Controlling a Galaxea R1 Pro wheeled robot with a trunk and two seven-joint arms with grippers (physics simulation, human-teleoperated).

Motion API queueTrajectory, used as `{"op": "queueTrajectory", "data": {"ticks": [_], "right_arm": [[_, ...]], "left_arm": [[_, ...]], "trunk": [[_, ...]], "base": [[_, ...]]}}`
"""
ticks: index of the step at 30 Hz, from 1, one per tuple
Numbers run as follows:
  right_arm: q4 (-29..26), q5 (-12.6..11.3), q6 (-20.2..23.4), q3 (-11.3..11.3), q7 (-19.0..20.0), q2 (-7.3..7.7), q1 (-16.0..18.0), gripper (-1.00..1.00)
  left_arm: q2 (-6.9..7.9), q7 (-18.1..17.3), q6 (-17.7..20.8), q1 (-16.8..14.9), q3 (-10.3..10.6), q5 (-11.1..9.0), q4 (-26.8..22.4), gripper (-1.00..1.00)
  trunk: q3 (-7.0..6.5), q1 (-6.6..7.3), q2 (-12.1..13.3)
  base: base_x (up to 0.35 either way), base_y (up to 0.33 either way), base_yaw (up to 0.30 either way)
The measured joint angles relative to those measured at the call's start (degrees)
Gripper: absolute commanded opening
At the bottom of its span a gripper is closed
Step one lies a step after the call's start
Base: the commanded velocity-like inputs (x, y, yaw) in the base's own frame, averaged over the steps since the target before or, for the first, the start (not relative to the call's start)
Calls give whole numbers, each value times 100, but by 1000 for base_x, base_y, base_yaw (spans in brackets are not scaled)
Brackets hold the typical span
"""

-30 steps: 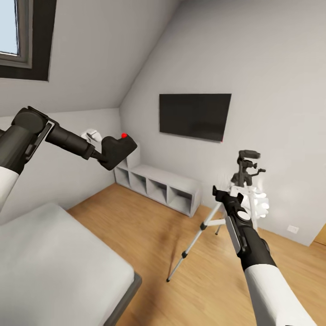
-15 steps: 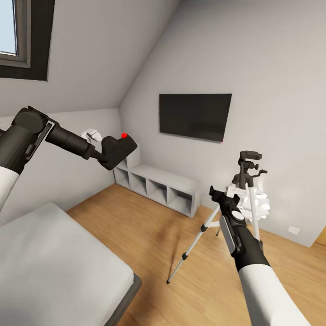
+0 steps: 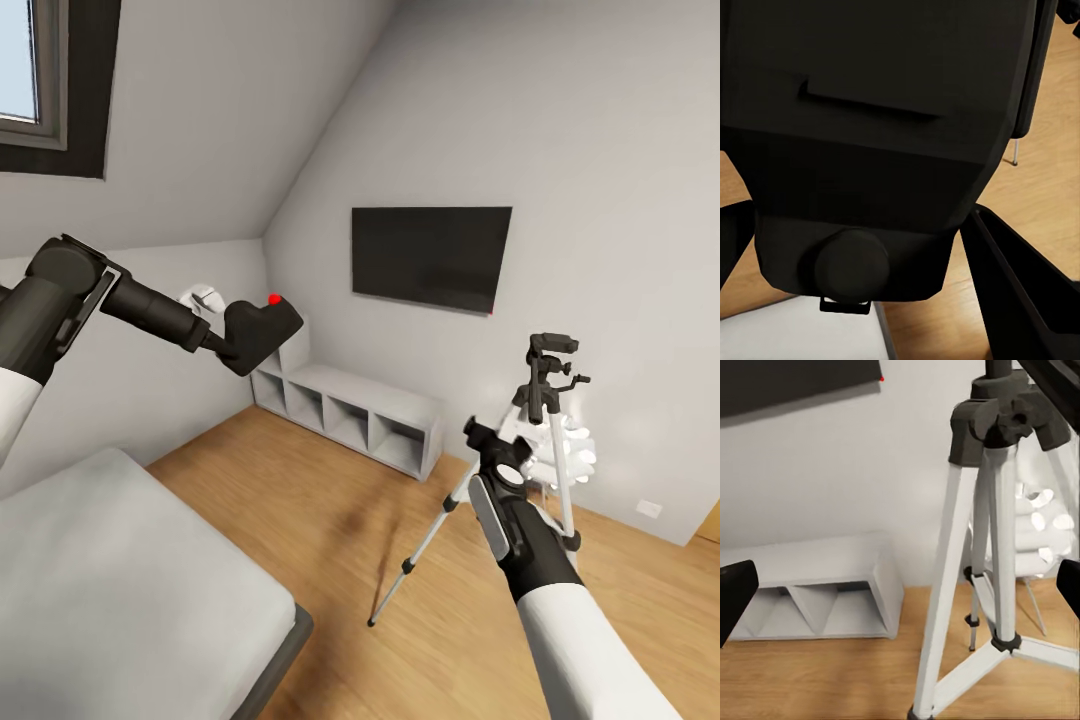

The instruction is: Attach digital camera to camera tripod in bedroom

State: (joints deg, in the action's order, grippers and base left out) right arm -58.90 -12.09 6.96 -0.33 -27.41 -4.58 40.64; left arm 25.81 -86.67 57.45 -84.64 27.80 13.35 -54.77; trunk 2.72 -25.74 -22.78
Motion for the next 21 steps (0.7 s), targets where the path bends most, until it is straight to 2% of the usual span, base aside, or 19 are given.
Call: {"op": "queueTrajectory", "data": {"ticks": [5, 9, 14, 21], "right_arm": [[2, -206, -15, 19, -511, 1, -1, 100], [2, -312, -28, 27, -667, -3, -2, 100], [-5, -354, -40, 91, -716, -7, -1, 100], [-19, -452, -35, 153, -727, -9, -1, 100]], "left_arm": [[-3, 3, -2, 0, -1, -2, 0, -100], [-7, 4, -3, 0, -1, -1, 5, -100], [-9, 5, 1, 0, -2, 0, 7, -100], [-9, 4, -3, 0, 2, 1, 6, -100]], "trunk": [[0, 3, -1], [0, 3, -1], [0, 2, 0], [0, 0, 0]], "base": [[157, 0, 0], [288, 0, 0], [253, 0, 0], [68, 0, 0]]}}
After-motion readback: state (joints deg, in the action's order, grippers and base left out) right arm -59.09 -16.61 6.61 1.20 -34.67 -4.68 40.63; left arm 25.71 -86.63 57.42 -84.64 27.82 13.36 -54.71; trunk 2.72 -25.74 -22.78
